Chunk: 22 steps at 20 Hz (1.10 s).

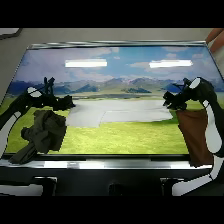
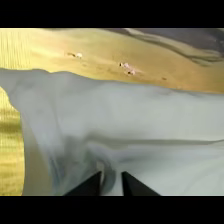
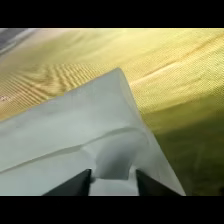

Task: Fold the shirts.

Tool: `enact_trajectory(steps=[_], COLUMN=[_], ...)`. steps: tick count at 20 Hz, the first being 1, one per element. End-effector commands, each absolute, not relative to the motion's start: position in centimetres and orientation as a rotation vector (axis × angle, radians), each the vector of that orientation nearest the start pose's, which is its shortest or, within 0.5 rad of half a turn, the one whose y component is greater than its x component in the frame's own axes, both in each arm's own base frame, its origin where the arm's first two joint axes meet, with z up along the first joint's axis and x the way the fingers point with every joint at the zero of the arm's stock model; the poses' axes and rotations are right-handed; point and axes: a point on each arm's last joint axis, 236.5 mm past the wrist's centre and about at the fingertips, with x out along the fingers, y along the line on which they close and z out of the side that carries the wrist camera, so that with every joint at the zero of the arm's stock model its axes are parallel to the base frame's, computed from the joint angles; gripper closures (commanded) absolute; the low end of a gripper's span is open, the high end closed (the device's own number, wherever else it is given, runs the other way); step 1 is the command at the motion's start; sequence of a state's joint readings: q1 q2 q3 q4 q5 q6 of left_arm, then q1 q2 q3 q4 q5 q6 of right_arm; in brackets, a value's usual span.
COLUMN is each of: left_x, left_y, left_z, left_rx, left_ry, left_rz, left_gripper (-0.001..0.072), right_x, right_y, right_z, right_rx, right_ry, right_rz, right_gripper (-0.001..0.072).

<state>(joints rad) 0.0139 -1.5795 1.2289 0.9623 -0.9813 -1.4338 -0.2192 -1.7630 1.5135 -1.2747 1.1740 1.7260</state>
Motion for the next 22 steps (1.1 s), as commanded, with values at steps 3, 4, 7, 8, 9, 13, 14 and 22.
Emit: enact_trajectory(steps=[3,4,7,8,9,13,14,22], left_x=[43.9,43.7,43.5,43.4,43.3,42.3,42.0,41.5], left_y=[-9.5,-9.2,-9.5,-9.9,-10.4,-13.2,-13.9,-20.7], left_z=[-3.3,-2.3,0.7,1.8,2.8,5.1,5.3,3.0], left_rx=[-0.509,-0.507,-0.469,-0.458,-0.444,-0.392,-0.381,-0.316], left_ry=[1.318,1.311,1.25,1.228,1.209,1.172,1.172,1.122], left_rz=[-0.326,-0.335,-0.365,-0.375,-0.389,-0.453,-0.469,-0.537], left_gripper=[0.0173,0.0173,0.0174,0.0174,0.0175,0.0176,0.0177,0.0476], right_x=[47.0,46.2,44.8,44.8,44.8,44.5,44.3,42.7], right_y=[-6.7,-7.8,-6.3,-4.7,-3.7,-0.9,-0.4,1.1], right_z=[-4.3,-4.6,-6.6,-6.9,-7.2,-8.9,-9.2,-5.8], right_rx=[0.626,0.654,0.73,0.765,0.802,0.8,0.791,0.728], right_ry=[1.338,1.359,1.456,1.476,1.494,1.562,1.58,1.618], right_rz=[-0.073,-0.091,0.003,0.067,0.099,0.14,0.133,0.178], right_gripper=[0.0091,0.0087,0.0066,0.0065,0.0066,0.0074,0.0111,0.0673])
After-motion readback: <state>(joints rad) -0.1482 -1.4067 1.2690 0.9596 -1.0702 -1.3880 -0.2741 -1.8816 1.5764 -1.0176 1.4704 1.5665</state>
